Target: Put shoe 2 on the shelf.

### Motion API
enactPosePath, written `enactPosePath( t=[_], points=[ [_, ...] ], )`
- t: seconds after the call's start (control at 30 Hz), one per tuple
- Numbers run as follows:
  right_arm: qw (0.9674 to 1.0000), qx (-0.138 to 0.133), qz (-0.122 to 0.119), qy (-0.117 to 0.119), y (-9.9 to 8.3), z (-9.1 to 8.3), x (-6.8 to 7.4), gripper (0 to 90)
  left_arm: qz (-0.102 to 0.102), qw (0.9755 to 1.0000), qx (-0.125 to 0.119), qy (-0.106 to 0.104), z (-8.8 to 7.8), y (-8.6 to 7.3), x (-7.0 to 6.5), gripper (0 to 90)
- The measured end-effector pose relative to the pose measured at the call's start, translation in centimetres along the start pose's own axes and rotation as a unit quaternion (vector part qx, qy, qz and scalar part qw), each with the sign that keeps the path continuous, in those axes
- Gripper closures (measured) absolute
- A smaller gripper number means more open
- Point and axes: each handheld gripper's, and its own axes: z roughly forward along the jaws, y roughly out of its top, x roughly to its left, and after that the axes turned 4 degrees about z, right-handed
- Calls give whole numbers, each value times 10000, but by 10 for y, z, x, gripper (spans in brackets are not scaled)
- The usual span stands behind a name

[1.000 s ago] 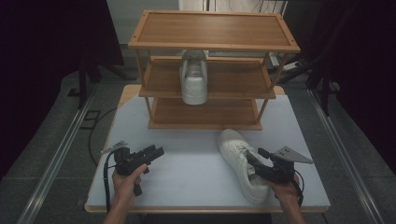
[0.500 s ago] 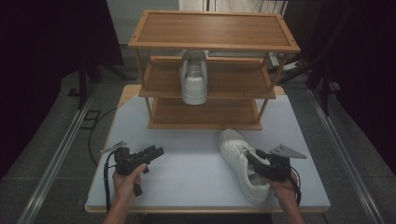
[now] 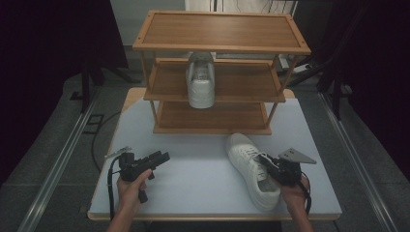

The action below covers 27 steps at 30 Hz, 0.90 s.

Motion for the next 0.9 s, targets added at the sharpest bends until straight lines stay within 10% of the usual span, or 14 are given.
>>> enactPosePath(
  t=[0.27, 0.47, 0.9],
  points=[
    [9997, -217, -92, 49, 1, -8, 8, 825, -29, 10000, -37, 64, -3, 1, 5, 392],
    [9962, -580, 545, 360, 2, -25, 8, 825, -39, 10000, -75, 46, -5, 2, 4, 393],
    [9659, -1603, 1706, 1107, 16, -50, 16, 826, -77, 9998, -167, 55, -9, 4, 6, 393]
  ],
)
